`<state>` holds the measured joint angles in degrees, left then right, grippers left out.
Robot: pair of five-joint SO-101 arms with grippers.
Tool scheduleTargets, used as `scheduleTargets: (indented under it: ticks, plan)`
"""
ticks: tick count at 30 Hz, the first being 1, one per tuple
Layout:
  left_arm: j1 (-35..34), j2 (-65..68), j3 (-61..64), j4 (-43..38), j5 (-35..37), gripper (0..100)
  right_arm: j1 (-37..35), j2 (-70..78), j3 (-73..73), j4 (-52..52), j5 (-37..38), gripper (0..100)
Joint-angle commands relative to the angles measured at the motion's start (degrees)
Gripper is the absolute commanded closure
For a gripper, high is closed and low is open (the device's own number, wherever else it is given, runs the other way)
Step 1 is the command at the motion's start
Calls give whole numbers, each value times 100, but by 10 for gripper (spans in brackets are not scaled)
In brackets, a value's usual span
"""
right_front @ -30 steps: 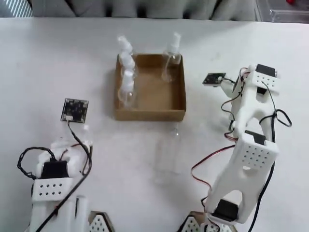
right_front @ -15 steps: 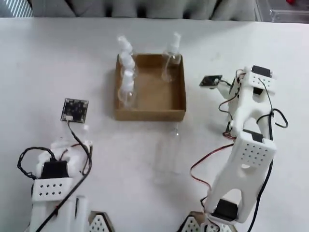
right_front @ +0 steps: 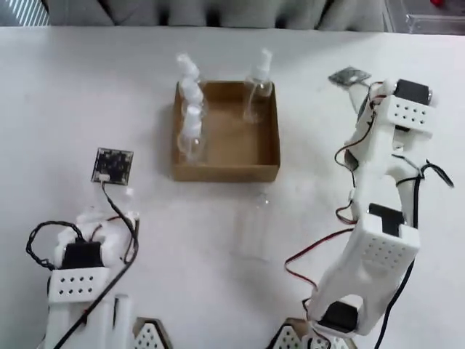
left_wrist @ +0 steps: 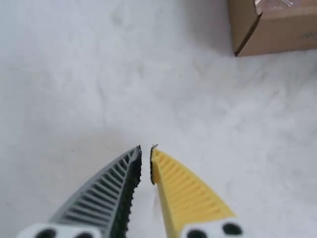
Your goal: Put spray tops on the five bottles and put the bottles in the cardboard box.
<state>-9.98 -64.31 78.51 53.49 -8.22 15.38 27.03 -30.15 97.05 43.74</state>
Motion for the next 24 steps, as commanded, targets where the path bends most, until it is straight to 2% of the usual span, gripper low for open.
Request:
scheduleTargets:
  ticks: [1, 6, 14, 19, 24]
  plan:
    - [4, -127, -26, -97, -44, 957, -119, -585, -62, 180, -1424, 982]
    - [-4, -127, -26, -105, -44, 957, -664, -1147, 835, 180, -2664, 981]
    - [-286, -127, -44, -123, -35, 957, -2202, -2519, 1908, 180, -4448, 978]
    - [-286, -127, -53, -123, -35, 957, -3257, -3160, 2198, 163, -4993, 978]
    - [-286, -127, -62, -123, -35, 957, -4180, -3240, 2242, 154, -4782, 977]
